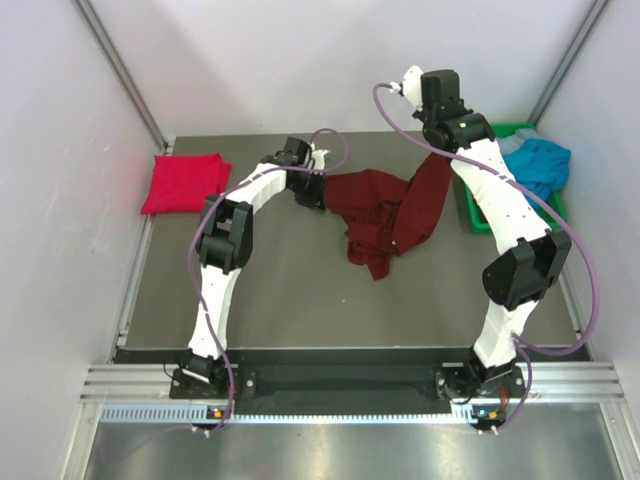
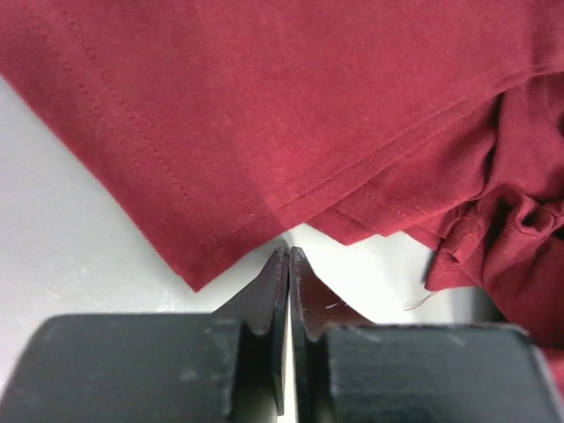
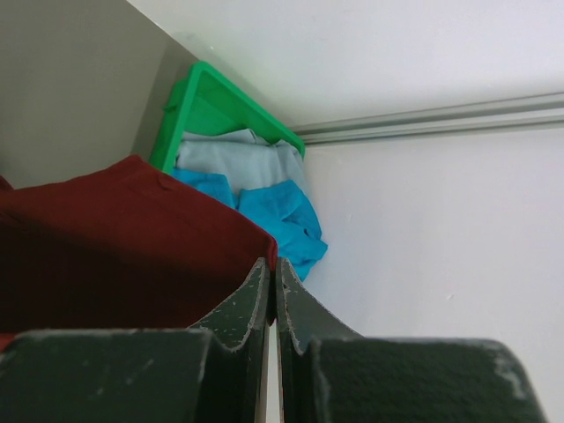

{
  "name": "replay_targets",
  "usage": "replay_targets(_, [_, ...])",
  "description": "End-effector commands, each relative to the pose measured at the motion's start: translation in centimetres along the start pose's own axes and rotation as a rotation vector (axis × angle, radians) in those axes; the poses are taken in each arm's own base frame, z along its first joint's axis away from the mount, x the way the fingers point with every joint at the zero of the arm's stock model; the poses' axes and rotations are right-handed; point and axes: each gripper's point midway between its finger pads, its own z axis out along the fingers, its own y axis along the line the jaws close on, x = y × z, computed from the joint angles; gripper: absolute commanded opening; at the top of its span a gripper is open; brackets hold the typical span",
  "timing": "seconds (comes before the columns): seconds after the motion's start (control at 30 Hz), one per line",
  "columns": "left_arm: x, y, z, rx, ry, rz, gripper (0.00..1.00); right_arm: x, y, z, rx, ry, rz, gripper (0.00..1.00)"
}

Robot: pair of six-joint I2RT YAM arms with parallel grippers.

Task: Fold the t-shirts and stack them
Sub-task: Flatten the tshirt out

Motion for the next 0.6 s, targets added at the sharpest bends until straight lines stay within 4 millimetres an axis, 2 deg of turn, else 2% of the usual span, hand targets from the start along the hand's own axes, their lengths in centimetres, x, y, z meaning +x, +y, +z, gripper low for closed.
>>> replay_targets(0.0, [-0.9, 1.1, -0.5, -0.038, -0.026, 0.031, 0.00, -0.9, -2.5, -0.8, 0.056, -0.038, 0.069, 0.00])
replay_targets(0.23, [-3.1, 2.6, -2.8, -0.120, -0.093, 0.060, 0.00, -1.2, -2.6, -0.7, 0.058, -0.045, 0.076, 0.00])
replay_targets(0.27, [-3.2, 2.9, -3.0, -0.144, -0.098, 0.053, 0.14, -1.2, -2.5, -0.6, 0.056, -0.044, 0.076, 0.00])
replay_targets(0.37, [-3.3, 3.5, -3.5, -0.185, -0.103, 0.043, 0.35, -1.3, -2.5, -0.6, 0.056, -0.047, 0.079, 0.00])
replay_targets(0.57, [-3.0, 4.2, -3.7, -0.211, -0.095, 0.033, 0.43, -1.3, -2.4, -0.6, 0.051, -0.046, 0.078, 0.00])
